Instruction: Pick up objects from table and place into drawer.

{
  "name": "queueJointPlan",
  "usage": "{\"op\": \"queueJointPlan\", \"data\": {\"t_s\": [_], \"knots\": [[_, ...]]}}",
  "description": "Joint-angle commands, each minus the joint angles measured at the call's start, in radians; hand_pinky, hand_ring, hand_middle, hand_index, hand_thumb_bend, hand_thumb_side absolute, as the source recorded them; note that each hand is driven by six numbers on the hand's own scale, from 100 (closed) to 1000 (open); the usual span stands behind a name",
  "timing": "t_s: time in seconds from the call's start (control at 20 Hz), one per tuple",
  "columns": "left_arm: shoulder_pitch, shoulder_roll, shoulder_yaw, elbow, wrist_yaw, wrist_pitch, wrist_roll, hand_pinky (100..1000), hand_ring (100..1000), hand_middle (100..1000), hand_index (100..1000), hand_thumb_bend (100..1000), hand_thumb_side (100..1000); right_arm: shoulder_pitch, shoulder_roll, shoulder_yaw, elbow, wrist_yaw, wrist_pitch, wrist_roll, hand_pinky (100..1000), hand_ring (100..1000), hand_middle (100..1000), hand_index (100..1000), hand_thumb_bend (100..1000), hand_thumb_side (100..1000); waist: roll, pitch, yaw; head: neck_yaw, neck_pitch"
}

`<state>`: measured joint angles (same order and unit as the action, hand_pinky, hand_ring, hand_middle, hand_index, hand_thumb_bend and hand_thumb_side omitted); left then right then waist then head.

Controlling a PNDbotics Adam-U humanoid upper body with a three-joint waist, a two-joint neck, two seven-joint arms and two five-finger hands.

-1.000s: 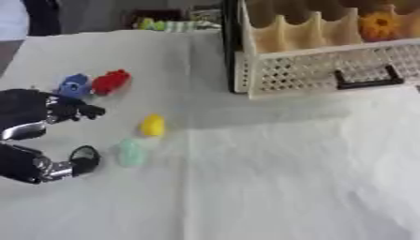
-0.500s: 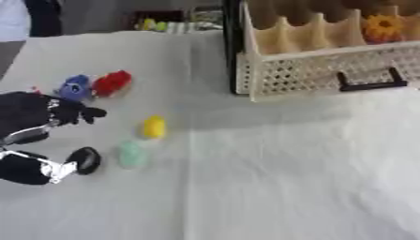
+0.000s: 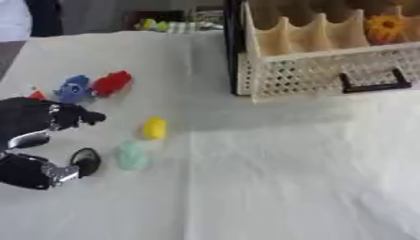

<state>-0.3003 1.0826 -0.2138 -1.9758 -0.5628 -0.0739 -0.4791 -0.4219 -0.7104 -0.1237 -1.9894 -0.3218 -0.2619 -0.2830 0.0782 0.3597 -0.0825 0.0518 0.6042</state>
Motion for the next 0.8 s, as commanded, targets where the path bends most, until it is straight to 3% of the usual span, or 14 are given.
{"op": "queueJointPlan", "data": {"t_s": [0.05, 0.4, 0.45, 0.65, 0.8], "knots": [[-0.010, 0.030, 0.006, 0.005, 0.012, 0.001, -0.019, 560, 735, 773, 965, 378, 1000, -0.007, -0.016, -0.016, -0.011, -0.006, 0.006, -0.002, 574, 561, 368, 707, 100, 955, -0.001, -0.014, -0.002, 0.005, -0.011], [-0.014, 0.028, 0.007, 0.013, 0.011, -0.010, -0.026, 560, 735, 773, 965, 378, 1000, -0.006, -0.015, -0.017, -0.011, -0.006, 0.006, -0.003, 574, 561, 368, 707, 100, 955, -0.001, -0.013, -0.003, 0.006, -0.012], [-0.016, 0.026, 0.009, 0.015, 0.010, -0.009, -0.025, 488, 693, 739, 914, 392, 1000, -0.005, -0.014, -0.017, -0.011, -0.006, 0.007, -0.003, 574, 558, 359, 702, 100, 957, -0.001, -0.011, -0.003, 0.006, -0.015], [-0.028, 0.015, 0.031, 0.034, 0.020, 0.019, 0.018, 471, 688, 728, 832, 356, 1000, 0.001, -0.003, -0.021, -0.011, -0.006, 0.017, 0.002, 575, 556, 355, 702, 100, 958, -0.001, -0.003, -0.004, 0.012, -0.028], [-0.022, 0.015, 0.036, 0.036, 0.035, 0.025, 0.059, 473, 690, 728, 818, 341, 975, 0.003, 0.000, -0.023, -0.011, -0.005, 0.020, 0.005, 575, 555, 353, 702, 100, 959, 0.000, -0.001, -0.004, 0.012, -0.030]]}}
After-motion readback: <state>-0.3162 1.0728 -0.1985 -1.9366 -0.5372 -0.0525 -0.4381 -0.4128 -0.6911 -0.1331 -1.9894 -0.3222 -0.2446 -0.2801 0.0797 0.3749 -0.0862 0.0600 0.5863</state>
